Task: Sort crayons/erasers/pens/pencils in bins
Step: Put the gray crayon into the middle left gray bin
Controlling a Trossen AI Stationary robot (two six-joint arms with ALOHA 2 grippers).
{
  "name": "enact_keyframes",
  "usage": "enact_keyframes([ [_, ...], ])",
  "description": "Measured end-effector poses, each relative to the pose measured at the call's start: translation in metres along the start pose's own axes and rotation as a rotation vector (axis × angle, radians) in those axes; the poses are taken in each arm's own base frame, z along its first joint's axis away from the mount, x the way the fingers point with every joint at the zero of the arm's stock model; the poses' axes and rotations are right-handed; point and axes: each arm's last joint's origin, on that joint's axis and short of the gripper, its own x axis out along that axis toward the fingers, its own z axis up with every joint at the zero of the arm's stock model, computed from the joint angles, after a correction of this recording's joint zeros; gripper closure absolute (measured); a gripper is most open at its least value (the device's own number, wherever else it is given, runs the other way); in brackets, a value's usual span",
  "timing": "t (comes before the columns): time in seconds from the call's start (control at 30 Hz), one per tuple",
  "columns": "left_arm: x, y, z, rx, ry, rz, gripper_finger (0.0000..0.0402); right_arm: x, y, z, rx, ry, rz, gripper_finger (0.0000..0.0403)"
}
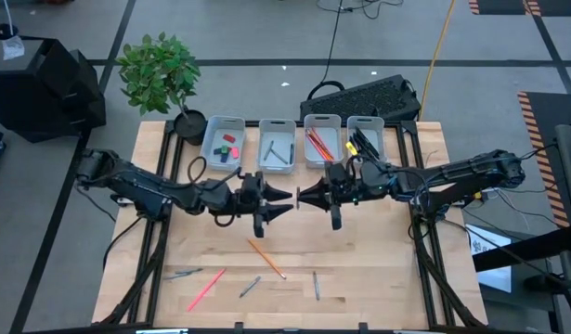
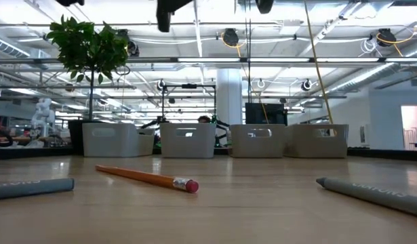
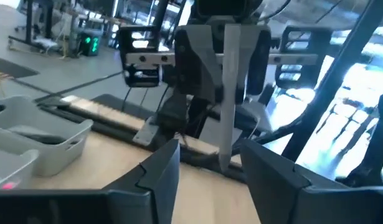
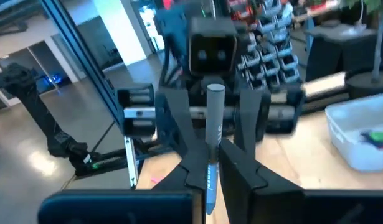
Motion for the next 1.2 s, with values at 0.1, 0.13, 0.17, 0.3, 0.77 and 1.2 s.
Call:
enact_keyframes([
  [0.1,0.011,-0.002,-0.007,-0.024,-0.04,-0.025,0.024,0.0,0.001,0.002,-0.016,-0.022,0.008,0.0383],
  [0.13,0.014,-0.001,-0.011,-0.022,-0.029,-0.024,0.0241,0.0,0.001,0.002,-0.017,-0.02,0.008,0.0383],
  [0.17,0.017,-0.002,-0.014,-0.02,-0.02,-0.022,0.0242,0.0,0.001,0.002,-0.017,-0.017,0.006,0.0383],
  [0.3,0.025,-0.006,-0.01,-0.017,-0.044,-0.033,0.0243,0.0,0.001,0.002,-0.011,-0.02,0.006,0.0383],
  [0.77,0.027,-0.007,-0.01,-0.022,-0.022,-0.033,0.0311,0.0,0.0,-0.001,0.027,0.01,-0.006,0.0383],
  [1.2,0.031,-0.005,-0.01,-0.056,0.064,0.014,0.0375,-0.008,0.001,0.002,-0.009,0.024,0.013,0.029],
])
